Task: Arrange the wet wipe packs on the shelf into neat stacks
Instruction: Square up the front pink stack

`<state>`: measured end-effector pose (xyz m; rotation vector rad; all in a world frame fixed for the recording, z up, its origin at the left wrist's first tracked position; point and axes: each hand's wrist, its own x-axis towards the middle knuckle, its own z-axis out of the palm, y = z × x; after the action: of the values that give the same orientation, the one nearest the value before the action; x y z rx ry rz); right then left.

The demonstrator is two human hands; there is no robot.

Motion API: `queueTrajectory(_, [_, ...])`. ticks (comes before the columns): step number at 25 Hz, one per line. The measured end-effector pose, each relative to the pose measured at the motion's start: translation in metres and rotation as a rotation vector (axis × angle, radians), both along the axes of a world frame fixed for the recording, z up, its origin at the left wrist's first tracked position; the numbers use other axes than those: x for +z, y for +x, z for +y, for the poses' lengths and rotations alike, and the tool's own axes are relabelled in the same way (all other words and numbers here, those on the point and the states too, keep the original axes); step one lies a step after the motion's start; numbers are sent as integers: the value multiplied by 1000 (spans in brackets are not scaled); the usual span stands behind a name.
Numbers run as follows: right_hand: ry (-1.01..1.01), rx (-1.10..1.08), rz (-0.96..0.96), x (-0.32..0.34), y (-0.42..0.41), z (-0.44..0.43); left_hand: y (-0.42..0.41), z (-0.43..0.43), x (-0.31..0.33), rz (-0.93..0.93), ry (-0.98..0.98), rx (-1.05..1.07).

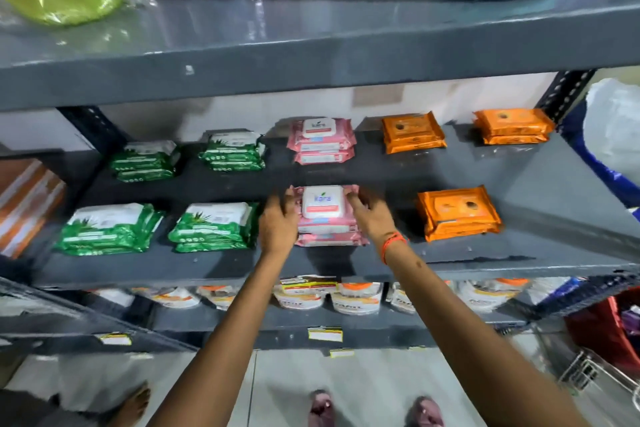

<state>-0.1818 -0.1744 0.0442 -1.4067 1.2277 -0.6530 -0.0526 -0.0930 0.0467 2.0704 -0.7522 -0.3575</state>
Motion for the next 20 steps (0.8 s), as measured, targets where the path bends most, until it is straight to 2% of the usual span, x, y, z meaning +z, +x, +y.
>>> queueTrajectory(3, [20,-76,-15,-8,10,7,6,-1,-11,406,66,-65])
queueTrajectory(5, [19,-92,-48,-8,11,9,3,-3,-16,499,28,-38])
queueTrajectory(12, [104,-57,-35,3,-4,-1,-15,-10,-8,502,-23,-18])
queueTrajectory(15, [-17,-57,21,13,-7,-2,-11,-7,0,540,-69,28])
queueTrajectory(20, [-204,-34,145,40,18,11,-3,5,14,339,-150,43])
